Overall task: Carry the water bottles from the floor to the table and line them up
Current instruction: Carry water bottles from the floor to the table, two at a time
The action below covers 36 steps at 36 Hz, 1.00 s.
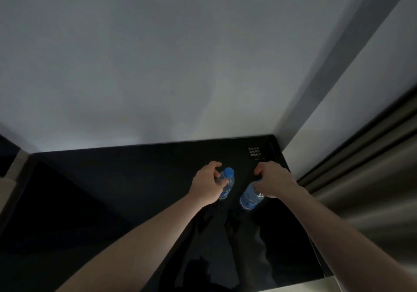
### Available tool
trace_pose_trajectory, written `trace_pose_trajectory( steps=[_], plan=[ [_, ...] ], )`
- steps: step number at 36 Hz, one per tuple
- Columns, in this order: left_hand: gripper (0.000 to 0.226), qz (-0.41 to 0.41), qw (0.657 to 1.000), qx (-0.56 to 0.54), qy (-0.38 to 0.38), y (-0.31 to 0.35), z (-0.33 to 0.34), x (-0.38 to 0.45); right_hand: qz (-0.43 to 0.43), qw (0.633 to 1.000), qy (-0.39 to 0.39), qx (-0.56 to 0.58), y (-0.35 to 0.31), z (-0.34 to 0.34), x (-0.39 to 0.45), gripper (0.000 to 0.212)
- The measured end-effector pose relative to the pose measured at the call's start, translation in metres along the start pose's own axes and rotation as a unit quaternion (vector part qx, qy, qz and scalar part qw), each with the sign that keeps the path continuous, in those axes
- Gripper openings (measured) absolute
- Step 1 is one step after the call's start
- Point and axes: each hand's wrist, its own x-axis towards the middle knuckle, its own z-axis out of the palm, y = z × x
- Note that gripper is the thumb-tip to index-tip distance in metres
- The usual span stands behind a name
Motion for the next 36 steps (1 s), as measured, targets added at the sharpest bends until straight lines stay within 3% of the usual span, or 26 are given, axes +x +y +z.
trace_pose_trajectory(
  steps=[5, 10, 15, 24, 36],
  plan=[
    [0.048, 0.020, 1.000, -0.003, 0.004, -0.032, -0.057, -0.045, -0.036, 0.996, 0.056, 0.066, -0.044, 0.000, -0.018, 0.037],
    [0.044, 0.017, 0.998, 0.030, 0.061, -0.088, -0.123, -0.103, -0.126, 0.986, 0.053, 0.094, -0.126, 0.008, -0.042, 0.031],
    [0.041, -0.009, 0.993, 0.073, 0.095, -0.142, -0.180, -0.157, -0.188, 0.978, -0.004, 0.088, -0.212, 0.028, -0.064, 0.034],
    [0.046, -0.091, 0.977, 0.113, 0.159, -0.210, -0.245, -0.240, -0.313, 0.939, -0.130, 0.059, -0.312, 0.070, -0.094, 0.061],
    [0.054, -0.216, 0.931, 0.146, 0.256, -0.251, -0.280, -0.348, -0.440, 0.880, -0.177, 0.029, -0.399, 0.112, -0.115, 0.070]
  ],
)
